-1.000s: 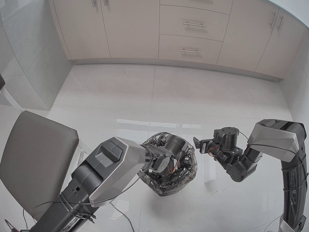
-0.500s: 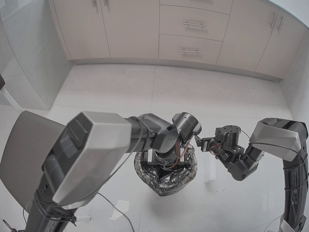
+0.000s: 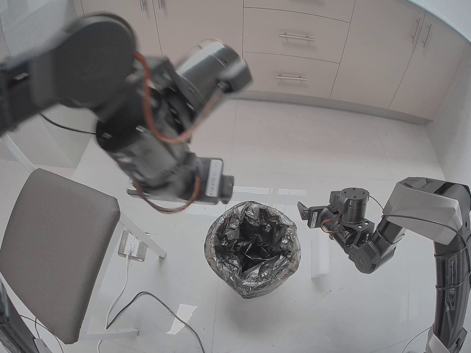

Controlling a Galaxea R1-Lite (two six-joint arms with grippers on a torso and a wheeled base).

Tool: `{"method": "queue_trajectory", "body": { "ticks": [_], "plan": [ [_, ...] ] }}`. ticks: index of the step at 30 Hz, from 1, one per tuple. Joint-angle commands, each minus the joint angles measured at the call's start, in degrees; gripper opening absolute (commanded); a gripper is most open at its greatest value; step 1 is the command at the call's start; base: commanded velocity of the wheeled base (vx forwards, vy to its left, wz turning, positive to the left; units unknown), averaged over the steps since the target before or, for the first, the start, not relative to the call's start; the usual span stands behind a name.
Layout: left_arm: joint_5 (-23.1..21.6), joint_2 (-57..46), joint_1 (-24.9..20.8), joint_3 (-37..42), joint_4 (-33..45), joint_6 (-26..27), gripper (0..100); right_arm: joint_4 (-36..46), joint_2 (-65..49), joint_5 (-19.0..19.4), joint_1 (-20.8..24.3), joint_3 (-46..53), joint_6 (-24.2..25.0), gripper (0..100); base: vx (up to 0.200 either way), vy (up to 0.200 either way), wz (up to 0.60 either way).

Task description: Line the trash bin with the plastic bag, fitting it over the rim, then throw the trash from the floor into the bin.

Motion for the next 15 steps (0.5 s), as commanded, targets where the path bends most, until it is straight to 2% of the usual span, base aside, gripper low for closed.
{"method": "queue_trajectory", "body": {
  "ticks": [1, 2, 3, 7, 11, 12, 13, 15],
  "plan": [
    [0.4, -33.0, 2.3, 0.0, 10.8, 3.5, 100, 0.0, -0.8, 0.0, -0.6, 0.1, -0.1, 100, 0.0, 0.0, 0.0],
    [0.5, -35.4, 4.1, 0.0, 10.8, 3.8, 100, 0.0, -0.9, 0.0, -0.6, 0.1, -0.1, 100, 0.0, 0.0, 0.0],
    [0.6, -41.8, 10.0, 6.4, 10.6, 5.3, 100, 0.0, -1.2, 0.0, -0.9, 0.1, -0.2, 100, 0.0, 0.0, 0.0],
    [0.9, -55.4, 20.6, 22.3, 6.7, 10.8, 100, 0.0, -2.2, 0.0, -1.4, 0.1, -0.4, 100, 0.0, 0.0, 0.0],
    [1.4, -68.6, 22.9, 36.4, -1.4, 14.7, 100, 0.0, -1.3, -0.1, -0.9, 0.2, -0.4, 100, 0.0, 0.0, 0.0],
    [1.4, -68.6, 22.9, 36.4, -1.4, 14.7, 100, 0.0, -1.3, -0.1, -0.9, 0.2, -0.4, 100, 0.0, 0.0, 0.0],
    [2.9, -74.6, 25.7, 43.7, -4.0, 17.0, 100, -0.1, -0.5, -0.1, -0.8, 0.0, -1.2, 100, 0.0, 0.0, 0.0],
    [4.5, -80.4, 30.9, 53.2, -8.0, 17.6, 100, -0.2, -0.4, -0.6, -0.8, 0.1, -2.0, 100, 0.0, 0.0, 0.0]
  ]
}}
